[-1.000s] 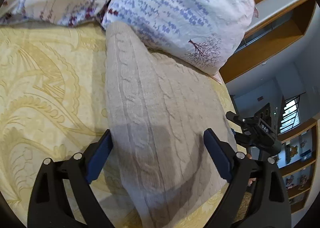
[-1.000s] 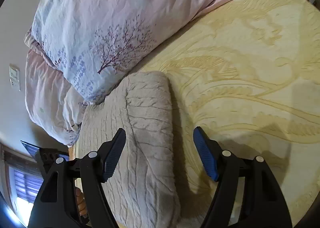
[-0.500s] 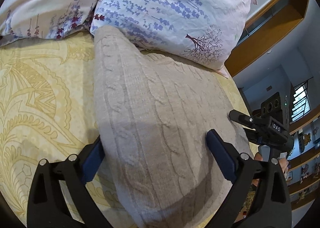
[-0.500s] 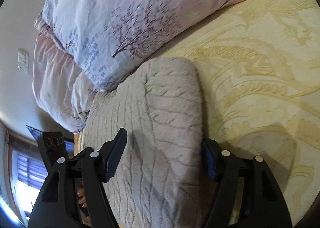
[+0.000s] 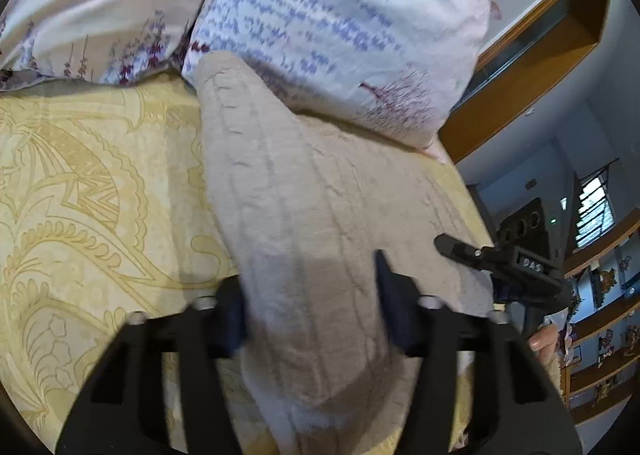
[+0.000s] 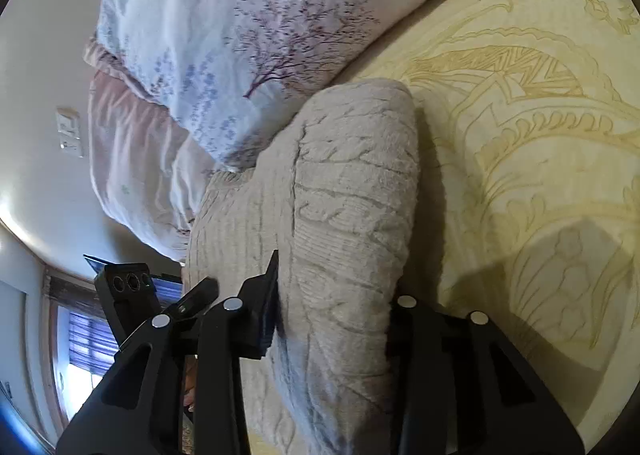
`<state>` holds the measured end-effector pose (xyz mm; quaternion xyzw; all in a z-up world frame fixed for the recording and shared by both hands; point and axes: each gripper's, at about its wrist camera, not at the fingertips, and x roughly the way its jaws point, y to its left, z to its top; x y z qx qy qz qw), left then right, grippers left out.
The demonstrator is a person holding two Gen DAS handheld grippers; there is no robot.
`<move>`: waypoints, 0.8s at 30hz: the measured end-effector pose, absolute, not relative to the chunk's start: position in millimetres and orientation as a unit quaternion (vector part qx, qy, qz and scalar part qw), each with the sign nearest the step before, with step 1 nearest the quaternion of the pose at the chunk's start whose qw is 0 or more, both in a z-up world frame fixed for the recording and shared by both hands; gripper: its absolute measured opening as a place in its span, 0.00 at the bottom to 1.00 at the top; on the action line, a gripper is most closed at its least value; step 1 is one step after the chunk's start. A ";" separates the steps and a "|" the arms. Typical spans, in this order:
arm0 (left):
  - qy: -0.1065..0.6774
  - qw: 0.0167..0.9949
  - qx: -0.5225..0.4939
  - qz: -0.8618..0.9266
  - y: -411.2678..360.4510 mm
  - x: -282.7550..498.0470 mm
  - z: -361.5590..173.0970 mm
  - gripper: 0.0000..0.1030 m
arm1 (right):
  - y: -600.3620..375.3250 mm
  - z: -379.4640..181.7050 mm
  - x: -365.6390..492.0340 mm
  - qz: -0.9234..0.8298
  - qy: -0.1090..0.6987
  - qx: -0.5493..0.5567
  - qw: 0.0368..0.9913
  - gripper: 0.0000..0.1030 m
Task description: Fold small clothes
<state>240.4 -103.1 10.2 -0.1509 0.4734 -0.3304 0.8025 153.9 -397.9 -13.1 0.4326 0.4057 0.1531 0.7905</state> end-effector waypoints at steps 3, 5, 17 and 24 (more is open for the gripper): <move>0.465 0.799 -0.164 -0.344 -92.7 231.6 18.4 0.38 | -386.7 -1.7 144.1 0.169 0.398 0.431 0.792 0.32; 0.463 0.798 -0.159 -0.351 -83.2 222.2 24.3 0.38 | -373.2 6.9 137.4 0.180 0.399 0.421 0.794 0.31; 0.451 0.828 -0.179 -0.280 34.0 220.4 52.2 0.40 | -253.6 48.0 175.9 0.225 0.352 0.275 0.866 0.28; 0.482 0.811 -0.249 -0.218 80.3 256.8 3.2 0.52 | -251.1 -5.6 221.1 0.169 0.415 0.311 0.838 0.43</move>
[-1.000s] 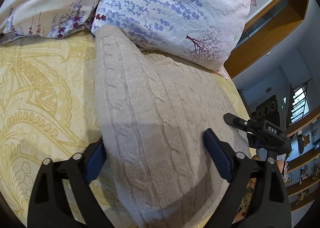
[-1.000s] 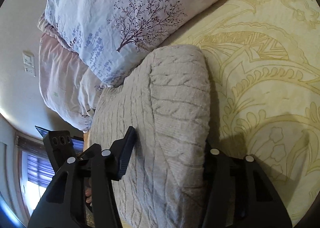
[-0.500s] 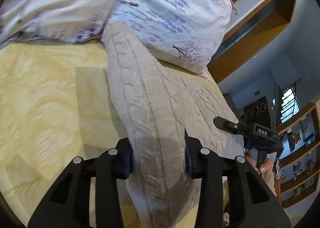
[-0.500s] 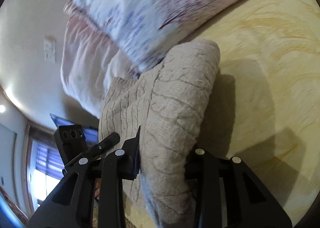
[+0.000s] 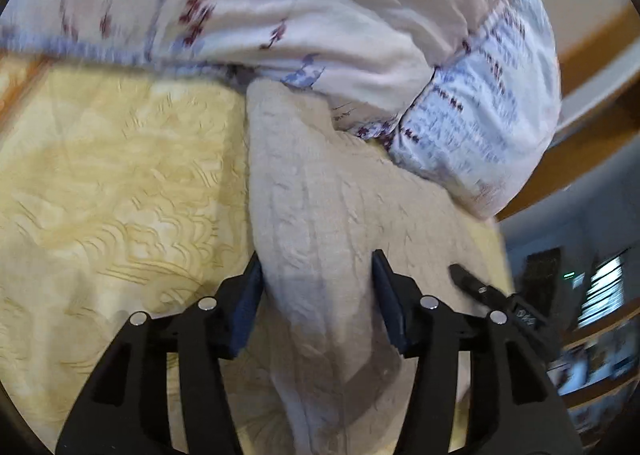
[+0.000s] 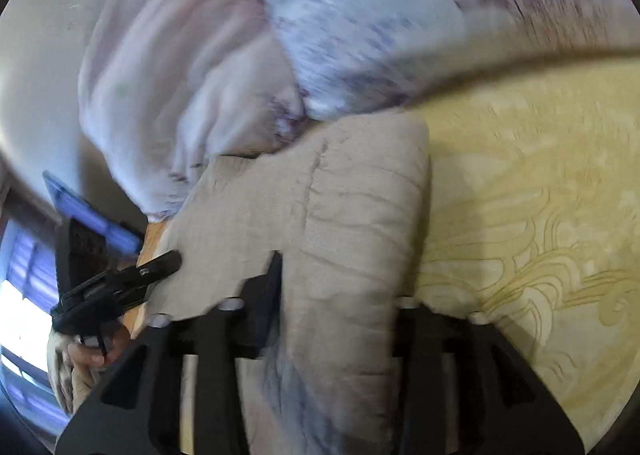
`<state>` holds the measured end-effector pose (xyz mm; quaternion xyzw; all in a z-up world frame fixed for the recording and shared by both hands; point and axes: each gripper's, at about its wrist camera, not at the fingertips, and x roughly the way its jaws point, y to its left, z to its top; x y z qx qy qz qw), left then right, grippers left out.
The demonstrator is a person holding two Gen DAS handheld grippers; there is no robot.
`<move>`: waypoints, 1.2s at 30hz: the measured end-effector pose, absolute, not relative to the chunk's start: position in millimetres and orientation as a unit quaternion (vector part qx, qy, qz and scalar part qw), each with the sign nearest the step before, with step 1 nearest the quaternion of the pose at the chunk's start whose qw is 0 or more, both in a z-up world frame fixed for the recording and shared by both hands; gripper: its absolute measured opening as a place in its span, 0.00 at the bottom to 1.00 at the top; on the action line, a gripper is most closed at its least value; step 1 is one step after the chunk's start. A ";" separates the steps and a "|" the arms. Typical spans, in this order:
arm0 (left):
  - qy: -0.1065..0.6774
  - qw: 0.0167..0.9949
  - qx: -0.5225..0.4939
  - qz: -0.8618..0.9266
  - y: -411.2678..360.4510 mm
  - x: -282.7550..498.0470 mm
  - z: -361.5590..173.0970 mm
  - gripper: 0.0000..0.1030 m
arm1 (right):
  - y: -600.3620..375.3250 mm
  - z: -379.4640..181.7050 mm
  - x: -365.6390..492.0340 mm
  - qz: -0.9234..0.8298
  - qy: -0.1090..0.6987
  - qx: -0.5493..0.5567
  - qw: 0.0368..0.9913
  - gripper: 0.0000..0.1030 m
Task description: Fold small clothes
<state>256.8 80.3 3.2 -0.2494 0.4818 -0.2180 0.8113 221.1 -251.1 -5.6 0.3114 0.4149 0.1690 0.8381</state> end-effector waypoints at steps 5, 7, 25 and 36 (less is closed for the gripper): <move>0.443 0.849 -0.210 -0.198 84.2 236.6 26.0 0.54 | -280.3 6.8 212.3 0.157 0.395 0.337 0.840 0.46; 0.414 0.869 -0.186 -0.198 81.2 222.6 42.0 0.57 | -289.2 8.2 213.3 0.157 0.386 0.352 0.838 0.46; 0.420 0.875 -0.148 -0.191 74.7 167.9 37.1 0.71 | -270.0 35.4 193.9 0.059 0.364 0.216 0.904 0.32; 0.395 0.898 -0.116 -0.155 76.2 120.7 31.3 0.81 | -206.2 34.9 140.4 0.133 0.379 0.109 0.909 0.37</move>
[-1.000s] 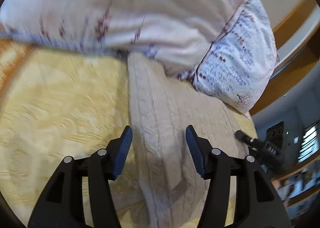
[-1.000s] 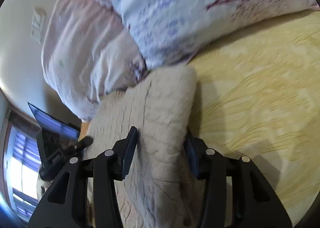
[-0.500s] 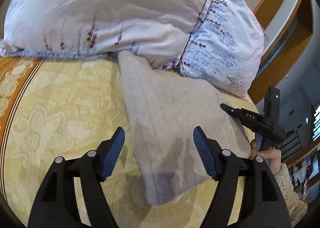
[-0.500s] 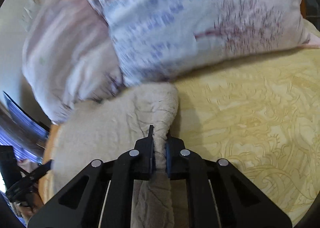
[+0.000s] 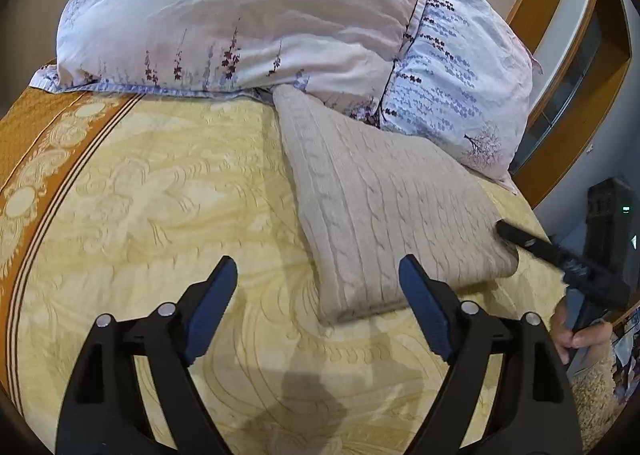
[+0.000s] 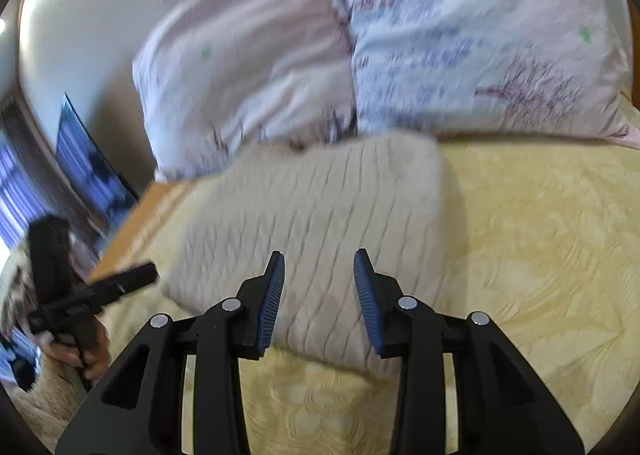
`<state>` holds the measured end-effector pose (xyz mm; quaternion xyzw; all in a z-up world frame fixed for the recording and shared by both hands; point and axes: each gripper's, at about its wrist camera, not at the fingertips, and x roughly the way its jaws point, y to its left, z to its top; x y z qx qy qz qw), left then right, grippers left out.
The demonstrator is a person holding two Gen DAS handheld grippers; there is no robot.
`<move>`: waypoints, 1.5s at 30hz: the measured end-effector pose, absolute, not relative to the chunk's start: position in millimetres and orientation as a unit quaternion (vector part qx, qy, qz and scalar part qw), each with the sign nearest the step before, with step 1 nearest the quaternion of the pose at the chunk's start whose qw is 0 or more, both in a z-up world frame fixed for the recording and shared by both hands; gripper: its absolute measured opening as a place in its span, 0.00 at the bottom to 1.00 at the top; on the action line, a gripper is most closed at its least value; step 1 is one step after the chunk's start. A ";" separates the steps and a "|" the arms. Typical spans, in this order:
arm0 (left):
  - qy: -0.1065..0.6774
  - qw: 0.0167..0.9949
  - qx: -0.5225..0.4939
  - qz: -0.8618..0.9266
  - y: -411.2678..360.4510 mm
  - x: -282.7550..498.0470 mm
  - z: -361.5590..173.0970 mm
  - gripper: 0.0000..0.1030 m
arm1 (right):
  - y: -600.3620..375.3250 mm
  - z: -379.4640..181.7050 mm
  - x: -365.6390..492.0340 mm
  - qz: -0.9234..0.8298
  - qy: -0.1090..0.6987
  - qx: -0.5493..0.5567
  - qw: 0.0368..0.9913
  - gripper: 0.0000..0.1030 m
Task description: Fold small clothes
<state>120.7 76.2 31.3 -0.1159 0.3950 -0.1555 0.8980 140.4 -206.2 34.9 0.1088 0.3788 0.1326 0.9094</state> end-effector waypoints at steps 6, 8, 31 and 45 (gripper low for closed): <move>0.397 0.907 -0.082 -0.115 66.2 106.7 26.9 0.97 | -217.4 35.2 136.9 0.085 0.370 0.139 0.915 0.42; 0.384 0.915 -0.070 -0.101 64.0 97.6 28.7 0.98 | -217.2 45.7 121.1 0.051 0.340 0.118 0.931 0.66; 0.454 0.888 0.016 -0.071 25.4 91.5 0.3 0.98 | -168.6 1.9 89.6 -0.031 0.409 0.057 0.910 0.99; 0.463 0.884 0.040 -0.056 18.8 97.1 -2.9 0.98 | -162.6 -4.0 94.3 -0.046 0.423 0.041 0.904 0.99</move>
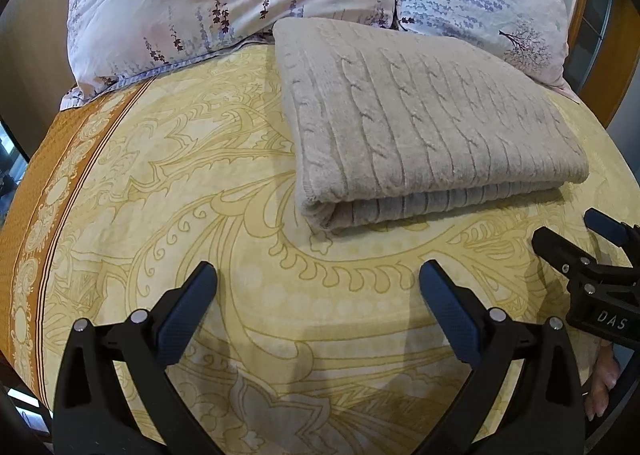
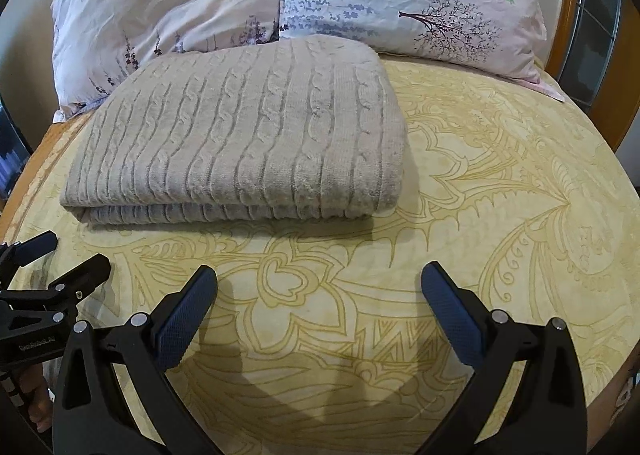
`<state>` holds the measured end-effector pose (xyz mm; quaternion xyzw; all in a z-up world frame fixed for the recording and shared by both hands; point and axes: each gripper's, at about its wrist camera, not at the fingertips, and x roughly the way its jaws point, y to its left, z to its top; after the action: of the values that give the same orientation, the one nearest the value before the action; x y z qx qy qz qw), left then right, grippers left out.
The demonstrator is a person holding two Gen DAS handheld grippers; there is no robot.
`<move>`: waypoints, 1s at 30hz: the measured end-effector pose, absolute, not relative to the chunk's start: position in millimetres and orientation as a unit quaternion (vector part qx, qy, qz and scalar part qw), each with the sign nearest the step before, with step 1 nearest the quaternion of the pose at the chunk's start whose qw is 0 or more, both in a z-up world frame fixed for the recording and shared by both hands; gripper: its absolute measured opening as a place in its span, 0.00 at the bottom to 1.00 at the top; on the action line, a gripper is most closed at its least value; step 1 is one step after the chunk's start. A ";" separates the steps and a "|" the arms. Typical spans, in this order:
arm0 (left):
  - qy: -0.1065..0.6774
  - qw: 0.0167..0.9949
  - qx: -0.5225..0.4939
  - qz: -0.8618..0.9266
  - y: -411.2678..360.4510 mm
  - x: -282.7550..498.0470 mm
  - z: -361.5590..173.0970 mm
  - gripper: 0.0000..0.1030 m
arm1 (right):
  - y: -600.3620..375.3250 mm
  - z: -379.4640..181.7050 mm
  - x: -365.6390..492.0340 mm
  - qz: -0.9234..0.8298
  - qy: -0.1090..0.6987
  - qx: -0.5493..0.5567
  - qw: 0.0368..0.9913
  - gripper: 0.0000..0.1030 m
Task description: Fold small clothes
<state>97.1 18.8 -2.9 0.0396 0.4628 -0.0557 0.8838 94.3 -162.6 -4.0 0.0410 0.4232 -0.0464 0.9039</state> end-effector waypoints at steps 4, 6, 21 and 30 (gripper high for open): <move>0.461 0.885 0.039 -0.053 17.7 97.2 -3.2 0.98 | -160.0 -4.9 96.1 -0.057 0.428 0.031 0.902 0.99; 0.461 0.885 0.040 -0.054 18.3 97.9 -3.5 0.98 | -160.6 -5.2 96.3 -0.056 0.428 0.031 0.902 0.99; 0.461 0.885 0.040 -0.054 18.0 96.9 -3.5 0.98 | -160.1 -5.4 95.7 -0.056 0.428 0.031 0.902 0.99; 0.461 0.885 0.040 -0.054 18.3 97.5 -3.3 0.98 | -160.1 -5.3 95.7 -0.056 0.428 0.031 0.902 0.99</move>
<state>97.5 18.3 -3.3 0.0400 0.4614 -0.0542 0.8846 95.7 -160.1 -5.3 0.0308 0.4279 -0.0560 0.9016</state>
